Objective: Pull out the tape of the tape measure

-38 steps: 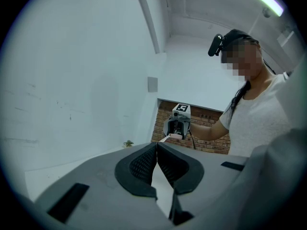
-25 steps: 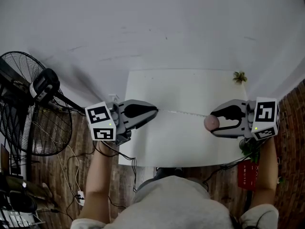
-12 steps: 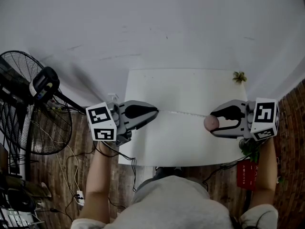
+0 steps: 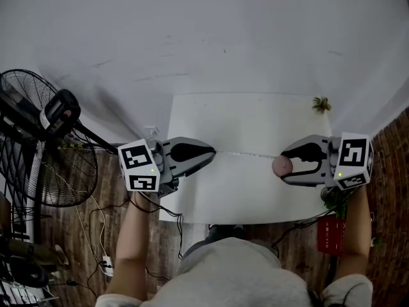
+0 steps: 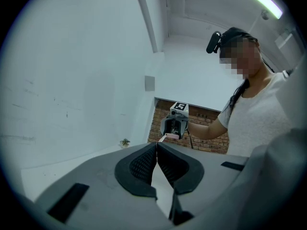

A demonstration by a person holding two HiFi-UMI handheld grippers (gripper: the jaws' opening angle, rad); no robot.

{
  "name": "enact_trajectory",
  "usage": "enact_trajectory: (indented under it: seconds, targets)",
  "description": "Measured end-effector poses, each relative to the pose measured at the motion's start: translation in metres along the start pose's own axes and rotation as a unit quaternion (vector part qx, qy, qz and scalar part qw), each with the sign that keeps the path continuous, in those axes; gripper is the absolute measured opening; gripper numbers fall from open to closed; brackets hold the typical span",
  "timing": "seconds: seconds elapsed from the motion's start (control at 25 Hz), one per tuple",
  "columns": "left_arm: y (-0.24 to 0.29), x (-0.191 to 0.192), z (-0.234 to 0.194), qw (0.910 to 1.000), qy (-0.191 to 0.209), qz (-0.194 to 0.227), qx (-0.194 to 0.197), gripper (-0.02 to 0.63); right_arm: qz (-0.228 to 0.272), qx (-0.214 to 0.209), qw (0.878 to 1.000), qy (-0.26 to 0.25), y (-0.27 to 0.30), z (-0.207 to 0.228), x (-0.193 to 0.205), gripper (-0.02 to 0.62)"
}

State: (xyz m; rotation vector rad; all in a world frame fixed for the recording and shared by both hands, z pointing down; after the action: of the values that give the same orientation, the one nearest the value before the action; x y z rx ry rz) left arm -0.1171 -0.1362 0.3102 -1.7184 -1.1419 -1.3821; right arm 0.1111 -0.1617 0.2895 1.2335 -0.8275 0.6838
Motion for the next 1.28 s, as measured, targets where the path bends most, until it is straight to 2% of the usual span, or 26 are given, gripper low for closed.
enact_trajectory:
  seconds: [0.24, 0.52, 0.84, 1.08, 1.28]
  targets:
    - [0.01, 0.001, 0.003, 0.9999, 0.008, -0.012, 0.005, 0.014, -0.012, 0.01, 1.0, -0.009, 0.005, 0.004, 0.001, 0.216]
    - [0.024, 0.016, -0.003, 0.9991, 0.015, -0.04, -0.008, 0.014, -0.02, 0.024, 1.0, -0.006, 0.016, 0.013, 0.009, 0.216]
    - [0.039, 0.04, -0.031, 0.995, 0.023, -0.054, -0.08, 0.014, -0.029, 0.068, 0.997, 0.014, 0.035, 0.042, 0.039, 0.216]
    - [0.049, 0.067, -0.062, 0.9917, -0.008, -0.057, -0.116, 0.014, -0.027, 0.085, 0.995, 0.041, 0.05, 0.069, 0.065, 0.216]
    - [0.059, 0.099, -0.086, 0.9866, -0.02, -0.086, -0.137, 0.014, -0.043, 0.095, 0.993, 0.06, 0.068, 0.09, 0.094, 0.216]
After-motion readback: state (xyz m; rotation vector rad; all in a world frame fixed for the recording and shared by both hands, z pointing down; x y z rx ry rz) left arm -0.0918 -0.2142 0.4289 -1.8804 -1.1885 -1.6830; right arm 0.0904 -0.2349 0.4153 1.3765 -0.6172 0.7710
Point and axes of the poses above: the fingertips, and each gripper's own axes: y forward along the fingers, z to its right, x out of its underside, the point moved 5 cm from there along -y, backward along the fingers, and after that the axes turned 3 degrees about z, right-handed, at the moved point
